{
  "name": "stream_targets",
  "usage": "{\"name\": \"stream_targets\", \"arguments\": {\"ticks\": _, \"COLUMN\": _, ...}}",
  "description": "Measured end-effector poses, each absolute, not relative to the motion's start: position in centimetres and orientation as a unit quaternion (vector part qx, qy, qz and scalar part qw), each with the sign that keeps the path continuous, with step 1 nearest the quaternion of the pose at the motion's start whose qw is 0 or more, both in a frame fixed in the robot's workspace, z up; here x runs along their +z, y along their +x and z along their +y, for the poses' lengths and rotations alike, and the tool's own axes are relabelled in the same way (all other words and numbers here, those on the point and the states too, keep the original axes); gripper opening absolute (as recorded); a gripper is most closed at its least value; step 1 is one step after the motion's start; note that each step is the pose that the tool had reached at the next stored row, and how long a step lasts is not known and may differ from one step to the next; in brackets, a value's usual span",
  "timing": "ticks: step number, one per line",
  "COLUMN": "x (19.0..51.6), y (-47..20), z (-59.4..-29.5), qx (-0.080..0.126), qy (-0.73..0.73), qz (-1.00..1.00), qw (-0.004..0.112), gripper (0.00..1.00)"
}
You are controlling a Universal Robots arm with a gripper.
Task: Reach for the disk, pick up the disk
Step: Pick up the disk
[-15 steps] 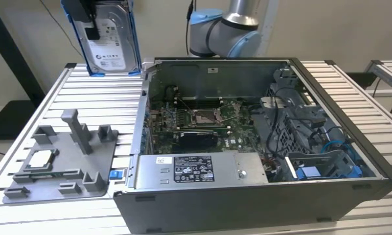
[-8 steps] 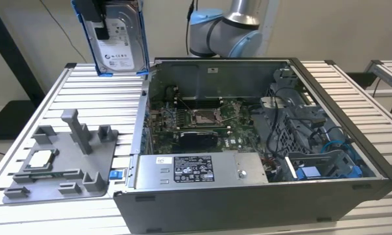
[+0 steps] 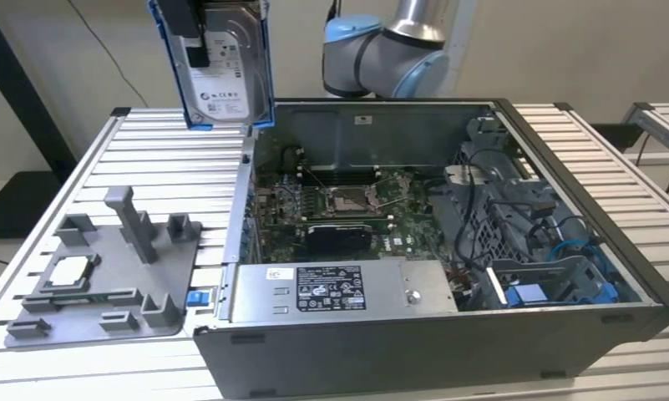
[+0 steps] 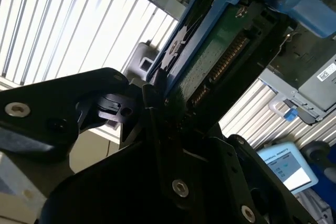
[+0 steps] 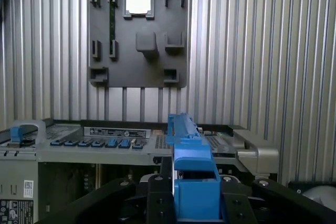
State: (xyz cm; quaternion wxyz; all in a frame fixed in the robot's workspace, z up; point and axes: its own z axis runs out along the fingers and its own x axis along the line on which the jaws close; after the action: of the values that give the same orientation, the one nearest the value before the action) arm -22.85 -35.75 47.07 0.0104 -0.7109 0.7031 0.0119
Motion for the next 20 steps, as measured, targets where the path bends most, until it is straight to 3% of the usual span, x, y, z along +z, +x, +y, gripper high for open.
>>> {"name": "stream_targets", "arguments": {"ticks": 20, "x": 47.1, "y": -17.1, "z": -35.8, "qx": 0.012, "qy": -0.711, "qz": 0.703, "qw": 0.010, "gripper": 0.00}}
